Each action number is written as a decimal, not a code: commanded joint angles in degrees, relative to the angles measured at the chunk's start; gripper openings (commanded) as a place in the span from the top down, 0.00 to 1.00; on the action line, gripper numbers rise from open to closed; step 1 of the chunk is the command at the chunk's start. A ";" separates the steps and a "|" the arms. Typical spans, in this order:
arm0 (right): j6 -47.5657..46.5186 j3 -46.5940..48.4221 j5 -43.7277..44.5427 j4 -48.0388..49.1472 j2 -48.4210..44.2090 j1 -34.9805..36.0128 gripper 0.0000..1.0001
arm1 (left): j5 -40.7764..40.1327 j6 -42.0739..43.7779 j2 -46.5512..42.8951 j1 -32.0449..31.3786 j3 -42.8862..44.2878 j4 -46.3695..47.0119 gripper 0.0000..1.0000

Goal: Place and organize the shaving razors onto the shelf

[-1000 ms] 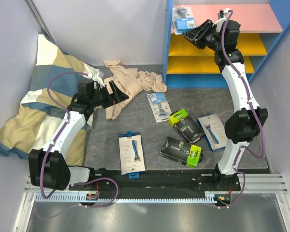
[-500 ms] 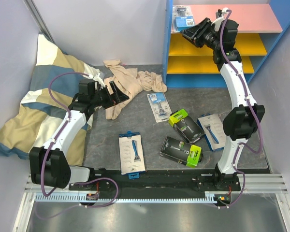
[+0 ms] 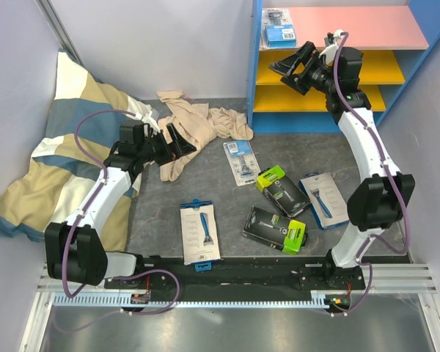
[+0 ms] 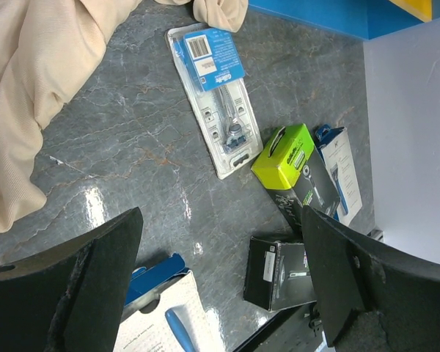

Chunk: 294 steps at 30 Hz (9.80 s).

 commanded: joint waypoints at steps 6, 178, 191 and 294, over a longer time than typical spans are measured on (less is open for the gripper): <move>-9.06 -18.83 -2.51 1.09 -16.20 0.78 0.02 | 2.64 3.15 -1.50 0.34 4.79 -3.59 0.02; -21.99 -22.27 38.98 -16.49 -19.80 43.78 0.11 | 26.19 -18.73 5.97 3.06 -7.70 34.54 0.89; -12.94 -47.76 6.37 4.24 -32.11 28.91 0.05 | 34.72 -33.30 10.80 2.80 -5.49 58.87 0.88; 12.01 23.67 -12.88 12.43 3.21 -3.07 0.92 | -2.90 4.91 -5.19 4.12 -3.20 3.17 0.00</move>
